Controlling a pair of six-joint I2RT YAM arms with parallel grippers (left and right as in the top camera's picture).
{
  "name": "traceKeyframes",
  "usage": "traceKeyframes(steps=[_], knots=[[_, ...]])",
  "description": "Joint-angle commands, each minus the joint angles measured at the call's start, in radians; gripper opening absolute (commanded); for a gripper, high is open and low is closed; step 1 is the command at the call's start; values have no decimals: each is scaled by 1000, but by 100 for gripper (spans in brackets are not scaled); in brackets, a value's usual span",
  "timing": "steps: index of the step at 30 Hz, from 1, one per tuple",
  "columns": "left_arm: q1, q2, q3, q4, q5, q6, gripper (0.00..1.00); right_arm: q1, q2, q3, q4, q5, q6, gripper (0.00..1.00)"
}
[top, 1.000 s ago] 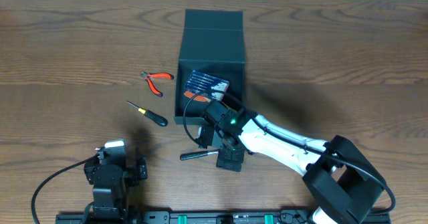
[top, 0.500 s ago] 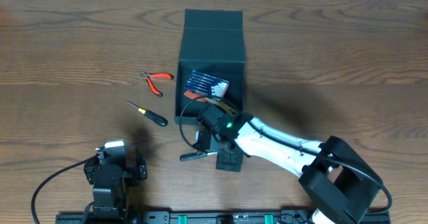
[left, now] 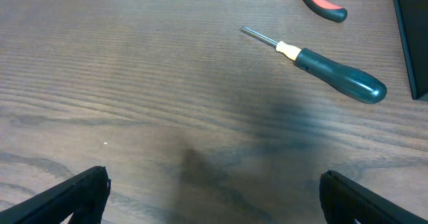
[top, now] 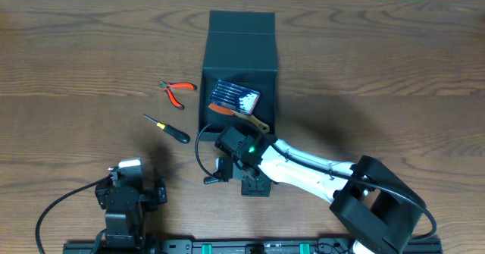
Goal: Pack container
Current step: 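Close the right gripper on the hammer handle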
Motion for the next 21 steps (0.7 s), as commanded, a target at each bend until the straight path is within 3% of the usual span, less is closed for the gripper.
traceKeyframes(steps=[1,4,7,17,21], knots=[[4,-7,-14,-3,-11,10,99,8,38,-8,0,-1,-1,63],[4,-7,-14,-3,-11,10,99,8,38,-8,0,-1,-1,37],[4,-7,-14,-3,-11,10,99,8,38,-8,0,-1,-1,25],[4,-7,-14,-3,-11,10,99,8,38,-6,0,1,19,4],[4,-7,-14,-3,-11,10,99,8,38,-4,-1,3,45,1]])
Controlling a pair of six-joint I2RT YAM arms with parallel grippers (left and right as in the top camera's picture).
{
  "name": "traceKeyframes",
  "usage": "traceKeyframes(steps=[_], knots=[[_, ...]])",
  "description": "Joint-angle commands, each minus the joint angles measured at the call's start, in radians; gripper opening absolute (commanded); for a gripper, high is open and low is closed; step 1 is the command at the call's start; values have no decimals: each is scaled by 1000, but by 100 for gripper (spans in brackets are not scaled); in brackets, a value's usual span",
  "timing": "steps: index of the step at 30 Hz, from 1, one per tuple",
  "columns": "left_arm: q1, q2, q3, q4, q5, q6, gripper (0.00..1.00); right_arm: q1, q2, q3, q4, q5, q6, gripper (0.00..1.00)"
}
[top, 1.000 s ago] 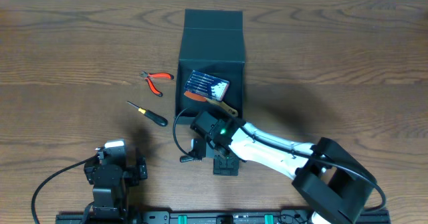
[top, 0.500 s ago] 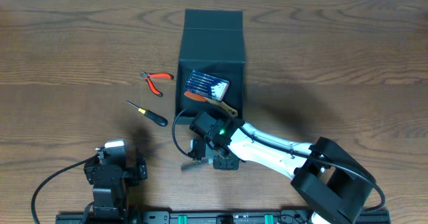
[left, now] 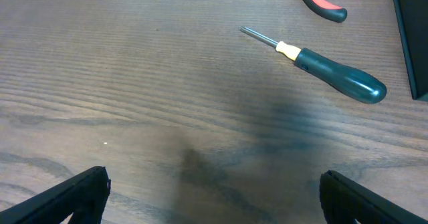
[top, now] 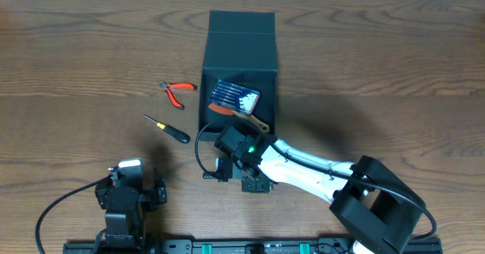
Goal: Pack container
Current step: 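Close the right gripper on the hammer handle, then lift the hammer and swing it into the box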
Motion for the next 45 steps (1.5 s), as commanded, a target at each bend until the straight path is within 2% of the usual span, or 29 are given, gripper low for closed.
traceKeyframes(steps=[1,14,29,37,41,45], knots=[[4,-7,-14,-3,-11,10,99,7,37,-6,0,3,37,1],[4,-7,-14,-3,-11,10,99,8,33,92,-65,3,115,1],[4,-7,-14,-3,-11,10,99,7,32,401,-261,12,115,2],[4,-7,-14,-3,-11,10,99,1,32,550,-269,153,153,7],[4,-7,-14,-3,-11,10,99,-16,32,585,-240,211,232,10],[4,-7,-14,-3,-11,10,99,-50,32,588,-208,229,386,15]])
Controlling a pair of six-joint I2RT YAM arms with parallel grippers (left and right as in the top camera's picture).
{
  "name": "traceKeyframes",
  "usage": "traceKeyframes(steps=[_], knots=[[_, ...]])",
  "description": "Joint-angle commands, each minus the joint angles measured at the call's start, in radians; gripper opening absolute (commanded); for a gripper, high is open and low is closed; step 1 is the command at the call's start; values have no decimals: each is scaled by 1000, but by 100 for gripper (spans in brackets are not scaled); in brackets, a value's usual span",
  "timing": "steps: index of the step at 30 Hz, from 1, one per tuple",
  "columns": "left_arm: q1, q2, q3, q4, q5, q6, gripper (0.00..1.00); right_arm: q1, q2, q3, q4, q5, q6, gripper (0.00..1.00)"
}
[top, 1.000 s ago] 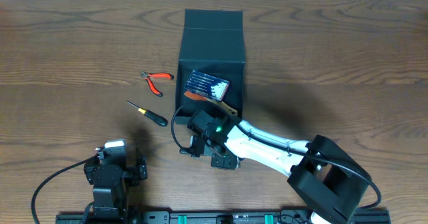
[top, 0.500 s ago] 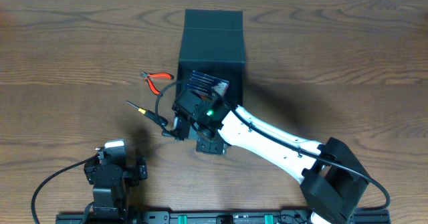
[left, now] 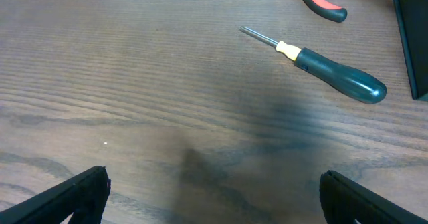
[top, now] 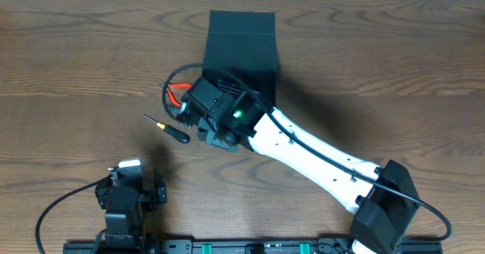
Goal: Pack container
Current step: 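Lift the hammer and swing it into the box, then lower the hammer into the box beside the case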
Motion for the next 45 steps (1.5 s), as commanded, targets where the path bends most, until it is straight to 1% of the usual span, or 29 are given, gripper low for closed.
traceKeyframes(steps=[1,4,9,12,13,15,16,18,27,28,29,33,39,45], knots=[[4,-7,-14,-3,-11,10,99,-42,5,21,13,51,174,15],[4,-7,-14,-3,-11,10,99,-79,5,21,26,50,226,19],[4,-7,-14,-3,-11,10,99,-138,5,20,48,35,232,19],[4,-7,-14,-3,-11,10,99,-168,5,20,49,14,229,22],[4,-7,-14,-3,-11,10,99,-176,5,20,48,-13,215,26],[4,-7,-14,-3,-11,10,99,-185,5,20,45,-73,170,39],[4,-7,-14,-3,-11,10,99,-187,5,20,45,-90,158,42],[4,-7,-14,-3,-11,10,99,-186,5,20,45,-92,156,46],[4,-7,-14,-3,-11,10,99,-186,5,20,44,-92,157,54],[4,-7,-14,-3,-11,10,98,-186,5,20,45,-92,157,56],[4,-7,-14,-3,-11,10,99,-186,5,20,46,-92,157,60],[4,-7,-14,-3,-12,10,99,-187,9,18,55,-92,157,66],[4,-7,-14,-3,-11,10,99,-197,98,16,87,-91,165,68],[4,-7,-14,-3,-11,10,98,-207,220,16,216,-87,224,68]])
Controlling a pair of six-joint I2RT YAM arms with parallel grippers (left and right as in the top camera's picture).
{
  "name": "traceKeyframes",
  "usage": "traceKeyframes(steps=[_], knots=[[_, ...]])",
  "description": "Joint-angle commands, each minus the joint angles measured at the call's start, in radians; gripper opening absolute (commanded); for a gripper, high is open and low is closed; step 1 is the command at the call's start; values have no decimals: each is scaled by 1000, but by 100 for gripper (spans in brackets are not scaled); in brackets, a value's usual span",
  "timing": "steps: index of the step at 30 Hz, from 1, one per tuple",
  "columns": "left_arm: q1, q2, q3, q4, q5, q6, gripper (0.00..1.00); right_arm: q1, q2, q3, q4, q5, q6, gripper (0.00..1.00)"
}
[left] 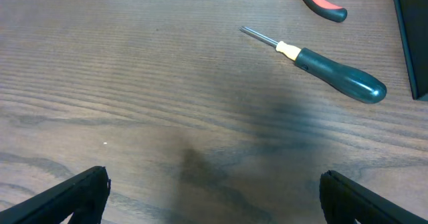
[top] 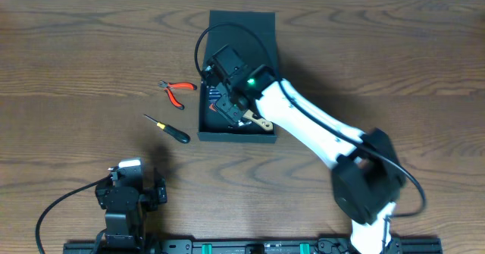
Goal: Pack container
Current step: 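Lower the hammer into the box beside the case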
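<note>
The black container (top: 261, 26) stands open at the table's middle back. A blue tool set (top: 221, 105) and a wooden-handled tool (top: 260, 123) lie inside it. My right gripper (top: 227, 87) hangs over the container's inside, its fingers hidden under the wrist. The red-handled pliers (top: 175, 92) (left: 321, 0) lie left of the container. The dark-handled screwdriver (top: 170, 130) (left: 321, 73) lies nearer the front. My left gripper (left: 214, 197) rests open and empty low over the table at the front left, its fingertips (left: 80, 194) far apart.
The right arm (top: 318, 129) stretches from the front right diagonally up to the container. The left arm's base (top: 125, 201) and its cable sit at the front left edge. Bare wood lies around the tools.
My right gripper has moved from beside the pliers at the container's left wall to over the container's inside. Pliers and screwdriver lie where they were. The left arm has not moved.
My right gripper was low in front of the container, and stayed there at the second moment. Then it was at the container's left side by the pliers. Now it is above the container's contents. Both loose tools kept their places and the left gripper stayed open.
</note>
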Motion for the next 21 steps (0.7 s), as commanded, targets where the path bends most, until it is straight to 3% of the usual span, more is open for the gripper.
traceKeyframes(steps=[1,5,12,21], knots=[[4,-7,-14,-3,-12,10,98,-18,53,10,47,0,55,68],[4,-7,-14,-3,-12,10,98,-31,92,10,87,0,95,59],[4,-7,-14,-3,-12,10,99,-46,113,10,91,-2,96,32],[4,-7,-14,-3,-12,10,99,-44,114,10,120,-8,95,6]])
